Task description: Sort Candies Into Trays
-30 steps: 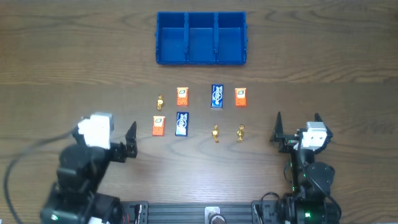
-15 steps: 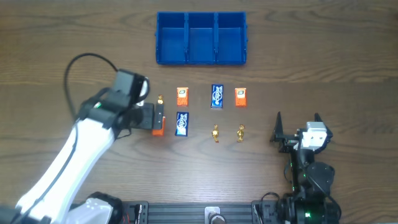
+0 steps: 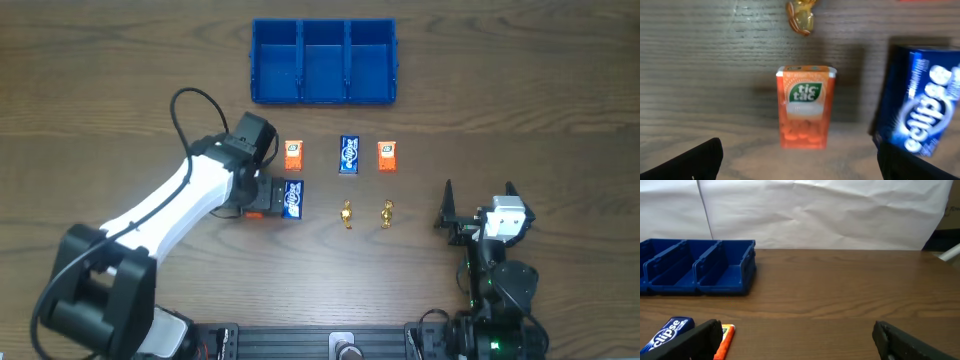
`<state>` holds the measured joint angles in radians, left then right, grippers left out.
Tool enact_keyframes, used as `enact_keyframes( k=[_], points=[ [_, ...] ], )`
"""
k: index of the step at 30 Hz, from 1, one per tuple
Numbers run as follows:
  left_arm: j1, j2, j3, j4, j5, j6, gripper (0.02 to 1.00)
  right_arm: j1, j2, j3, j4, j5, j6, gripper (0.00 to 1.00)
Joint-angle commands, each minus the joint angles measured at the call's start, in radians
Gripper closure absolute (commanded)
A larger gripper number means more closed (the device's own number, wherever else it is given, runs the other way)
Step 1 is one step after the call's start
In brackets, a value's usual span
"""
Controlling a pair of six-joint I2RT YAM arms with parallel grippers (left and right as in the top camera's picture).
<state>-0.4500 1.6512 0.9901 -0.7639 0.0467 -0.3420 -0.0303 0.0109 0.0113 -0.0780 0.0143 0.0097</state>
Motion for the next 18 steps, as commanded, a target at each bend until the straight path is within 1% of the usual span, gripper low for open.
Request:
enact_keyframes(
  k=[1, 3, 6, 9, 14, 17, 18],
  points=[
    [-0.002, 0.069, 0.004, 0.026, -0.013, -0.022, 0.040, -0.004, -0.007, -0.003, -0.005, -0.006, -0.014, 0.003],
    [-0.002, 0.087, 0.003, 0.040, -0.013, -0.022, 0.066, -0.004, -0.007, -0.003, -0.005, -0.006, -0.014, 0.005],
    [-0.002, 0.109, 0.002, 0.067, -0.013, -0.022, 0.148, -0.004, -0.007, -0.003, -0.005, -0.006, -0.014, 0.003],
    [-0.001, 0.114, 0.000, 0.074, -0.024, -0.025, 0.198, -0.004, -0.007, -0.003, -0.005, -0.006, -0.014, 0.003],
    [-0.002, 0.130, 0.000, 0.092, -0.029, -0.026, 0.253, -0.004, -0.007, -0.003, -0.005, -0.006, -0.014, 0.003],
    [-0.001, 0.141, 0.000, 0.100, -0.028, -0.033, 0.310, -0.004, -0.007, -0.003, -0.005, -0.006, -0.014, 0.003],
    [-0.002, 0.144, 0.000, 0.102, -0.028, -0.034, 0.351, -0.004, -0.007, -0.003, -0.005, -0.006, -0.014, 0.003]
  ],
)
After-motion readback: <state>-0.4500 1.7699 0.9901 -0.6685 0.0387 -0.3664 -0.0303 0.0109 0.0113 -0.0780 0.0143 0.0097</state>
